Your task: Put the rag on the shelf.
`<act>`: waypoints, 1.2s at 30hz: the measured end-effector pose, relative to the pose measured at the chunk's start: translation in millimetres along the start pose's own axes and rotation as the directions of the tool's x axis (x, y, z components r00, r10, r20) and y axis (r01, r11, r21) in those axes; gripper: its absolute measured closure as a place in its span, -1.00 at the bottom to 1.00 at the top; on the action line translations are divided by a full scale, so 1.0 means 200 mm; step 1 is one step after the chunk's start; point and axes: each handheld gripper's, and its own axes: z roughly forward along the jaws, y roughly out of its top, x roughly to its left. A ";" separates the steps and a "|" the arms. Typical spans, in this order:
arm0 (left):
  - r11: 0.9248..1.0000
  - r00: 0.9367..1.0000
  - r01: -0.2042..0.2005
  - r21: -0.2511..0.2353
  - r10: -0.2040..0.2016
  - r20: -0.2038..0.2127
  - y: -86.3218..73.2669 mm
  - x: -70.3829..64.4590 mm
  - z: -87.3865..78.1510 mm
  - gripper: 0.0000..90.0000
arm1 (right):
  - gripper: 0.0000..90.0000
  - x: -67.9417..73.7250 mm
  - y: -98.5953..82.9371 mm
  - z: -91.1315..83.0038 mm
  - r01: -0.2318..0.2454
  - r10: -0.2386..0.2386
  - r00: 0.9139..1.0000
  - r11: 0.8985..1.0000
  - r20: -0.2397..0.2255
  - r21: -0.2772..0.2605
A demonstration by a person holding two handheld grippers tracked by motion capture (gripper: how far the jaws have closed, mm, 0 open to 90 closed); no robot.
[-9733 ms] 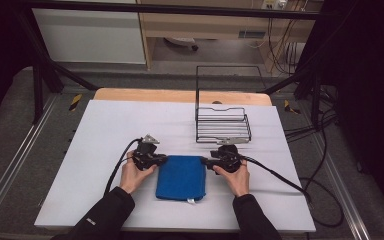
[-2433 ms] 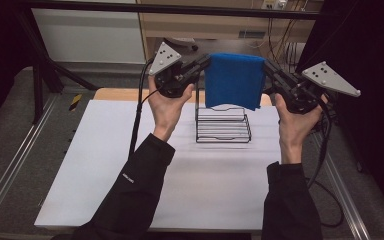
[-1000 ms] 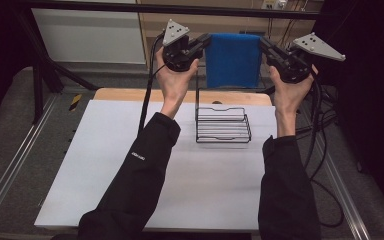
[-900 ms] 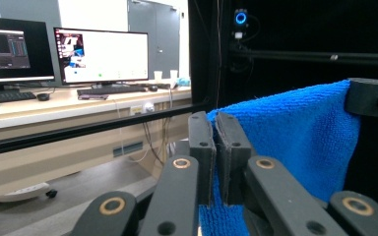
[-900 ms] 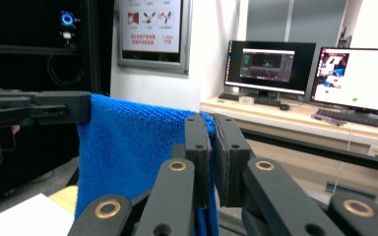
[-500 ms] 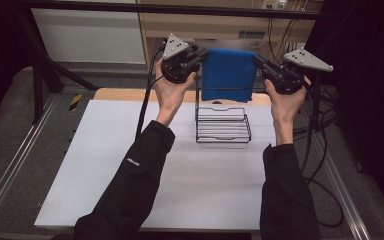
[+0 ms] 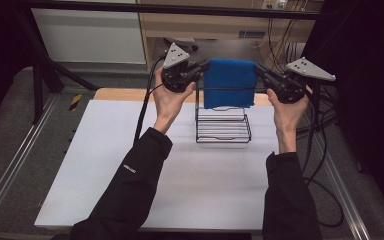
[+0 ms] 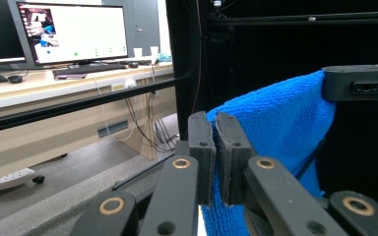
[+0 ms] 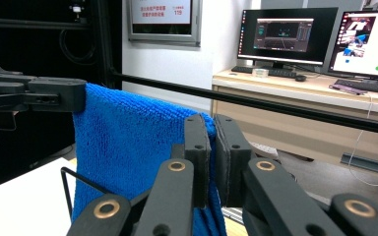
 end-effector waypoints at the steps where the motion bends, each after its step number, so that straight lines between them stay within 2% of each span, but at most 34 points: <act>1: 1.000 1.000 -0.004 0.003 0.004 0.006 0.00 -0.01 -0.01 0.91 | 0.90 0.00 0.00 -0.01 0.002 -0.002 1.000 1.000 -0.001 0.000; 7: 0.999 0.999 -0.033 0.018 0.033 0.022 -0.01 -0.03 -0.04 0.91 | 0.90 0.00 -0.02 -0.03 -0.004 0.004 1.000 1.000 -0.014 0.005; 13: 0.998 0.997 -0.057 0.037 0.055 0.047 -0.02 -0.05 -0.06 0.91 | 0.89 0.01 -0.03 -0.05 0.011 -0.010 1.000 1.000 -0.021 0.014; 25: 0.996 0.995 -0.070 0.055 0.066 0.081 -0.04 -0.10 -0.09 0.90 | 0.89 0.01 -0.06 -0.11 0.023 -0.023 0.999 0.999 -0.023 0.023; 36: 0.990 0.993 -0.074 0.116 0.062 0.100 -0.09 -0.13 -0.12 0.88 | 0.88 0.02 -0.10 -0.13 0.022 -0.017 0.998 0.995 -0.054 0.096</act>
